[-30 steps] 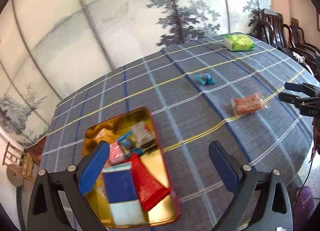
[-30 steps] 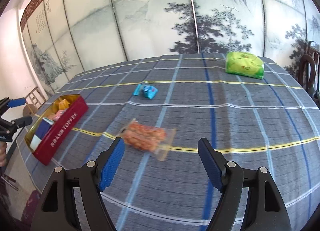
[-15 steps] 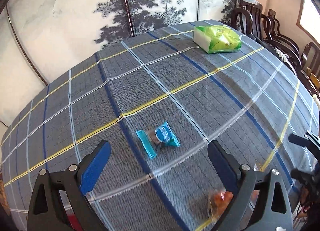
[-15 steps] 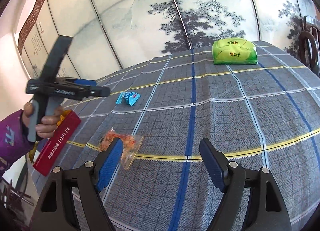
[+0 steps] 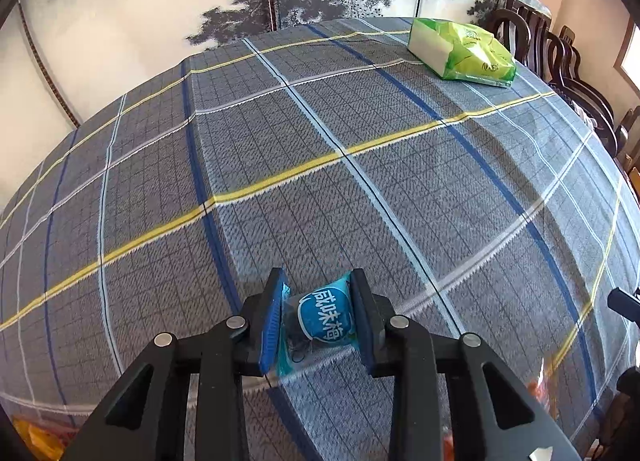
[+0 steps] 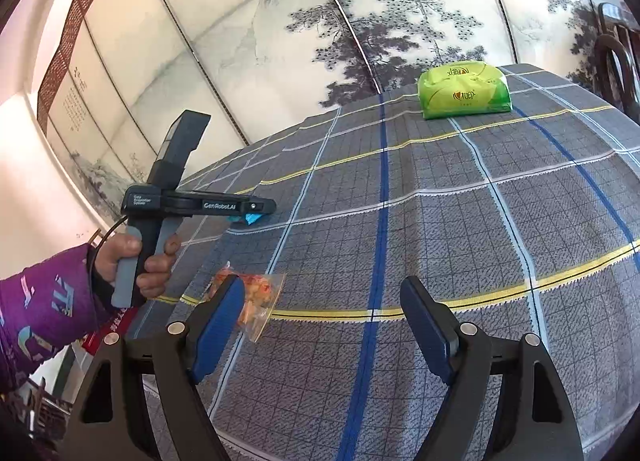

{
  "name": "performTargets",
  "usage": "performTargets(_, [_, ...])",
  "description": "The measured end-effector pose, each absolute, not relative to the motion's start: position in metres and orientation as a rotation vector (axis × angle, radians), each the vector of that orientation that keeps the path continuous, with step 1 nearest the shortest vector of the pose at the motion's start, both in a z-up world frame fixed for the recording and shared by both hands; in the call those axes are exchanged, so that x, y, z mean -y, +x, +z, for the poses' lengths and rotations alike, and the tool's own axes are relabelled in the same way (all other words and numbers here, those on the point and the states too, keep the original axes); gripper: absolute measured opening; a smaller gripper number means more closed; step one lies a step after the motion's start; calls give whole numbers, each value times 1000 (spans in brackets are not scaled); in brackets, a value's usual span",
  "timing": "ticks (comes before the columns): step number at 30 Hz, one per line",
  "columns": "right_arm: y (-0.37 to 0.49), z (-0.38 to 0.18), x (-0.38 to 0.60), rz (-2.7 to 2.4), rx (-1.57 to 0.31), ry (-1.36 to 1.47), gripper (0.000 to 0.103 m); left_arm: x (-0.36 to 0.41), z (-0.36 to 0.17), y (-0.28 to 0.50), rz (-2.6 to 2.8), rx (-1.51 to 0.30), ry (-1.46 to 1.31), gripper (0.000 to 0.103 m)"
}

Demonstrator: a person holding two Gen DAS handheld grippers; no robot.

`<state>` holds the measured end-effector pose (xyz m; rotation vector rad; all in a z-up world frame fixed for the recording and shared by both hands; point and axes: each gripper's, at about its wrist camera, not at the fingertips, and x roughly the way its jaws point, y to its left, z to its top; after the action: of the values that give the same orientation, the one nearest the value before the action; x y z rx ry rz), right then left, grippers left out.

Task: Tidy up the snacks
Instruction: 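Grasp the clear orange cracker bag with the right gripper while the left gripper carries the candy to the tin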

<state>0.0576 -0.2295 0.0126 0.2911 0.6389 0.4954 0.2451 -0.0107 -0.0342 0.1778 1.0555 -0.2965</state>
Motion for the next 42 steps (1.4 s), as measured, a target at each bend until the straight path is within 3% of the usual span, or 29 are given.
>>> performTargets(5, [59,20,216,619,-681,227,80,-7,-1,193,-296,-1017,97,29])
performTargets(11, [61,43,160,823,-681,-146,83,-20,35,135,-324,-1003,57,29])
performTargets(19, [93,28,94,972,-769,-569,82,-41,55,91,-340,-1009,-15,30])
performTargets(21, [101,26,84,980,-778,-627,80,-46,58,85,-336,-1006,-33,30])
performTargets(24, [110,14,74,1006,-876,-660,64,-50,62,77,-326,-995,-27,30])
performTargets(28, [111,6,72,929,-913,-586,41,-60,67,70,-306,-980,-40,31])
performTargets(42, [81,-12,129,593,-797,57,40,-157,81,19,-94,-928,-89,31])
